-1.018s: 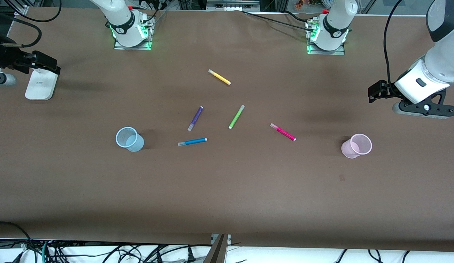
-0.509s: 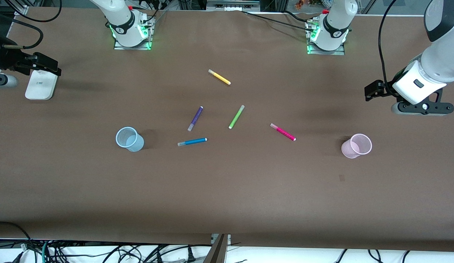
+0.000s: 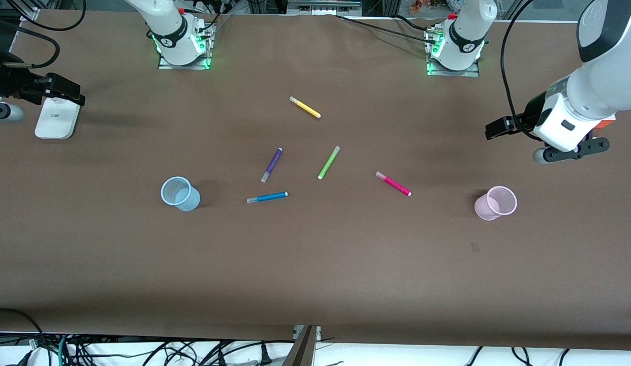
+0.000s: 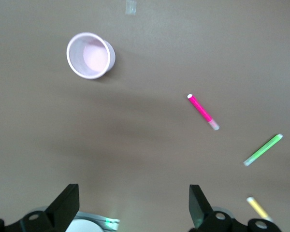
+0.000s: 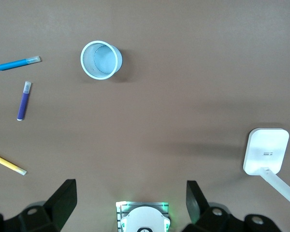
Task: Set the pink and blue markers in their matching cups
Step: 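Reach the left gripper to the pink marker while the right gripper approaches blue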
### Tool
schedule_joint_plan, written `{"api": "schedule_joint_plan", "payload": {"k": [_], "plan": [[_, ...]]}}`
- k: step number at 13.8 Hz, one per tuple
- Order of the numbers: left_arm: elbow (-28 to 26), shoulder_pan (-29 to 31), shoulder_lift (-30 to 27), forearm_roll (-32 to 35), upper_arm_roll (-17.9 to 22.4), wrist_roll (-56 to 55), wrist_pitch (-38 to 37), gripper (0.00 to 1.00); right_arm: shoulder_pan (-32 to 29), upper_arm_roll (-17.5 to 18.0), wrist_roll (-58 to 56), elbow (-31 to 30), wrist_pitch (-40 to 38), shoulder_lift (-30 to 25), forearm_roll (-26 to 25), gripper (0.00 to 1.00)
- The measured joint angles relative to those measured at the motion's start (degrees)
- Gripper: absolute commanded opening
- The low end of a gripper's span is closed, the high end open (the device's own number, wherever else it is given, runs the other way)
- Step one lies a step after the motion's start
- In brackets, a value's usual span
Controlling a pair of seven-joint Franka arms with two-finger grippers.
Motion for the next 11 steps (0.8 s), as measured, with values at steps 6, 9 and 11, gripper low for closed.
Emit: {"api": "schedule_joint_plan", "payload": {"k": [6, 9, 11], "plan": [[-0.11, -0.29, 4.38, -2.27, -6.80, -20.58, 2.63, 1.00, 1.67, 1.19, -4.70, -0.14, 3.38, 3.28, 0.00, 1.00], [-0.52, -0.40, 9.26, -2.27, -9.95, -26.59, 8.46, 1.00, 2.46, 1.37, -4.60, -0.11, 3.98, 3.81, 0.00, 1.00], [-0.85, -1.11, 12.25, -2.27, -10.71, -31.04, 12.01, 1.00, 2.61, 1.38, -4.60, -0.01, 4.30, 3.87, 0.01, 1.00]]}}
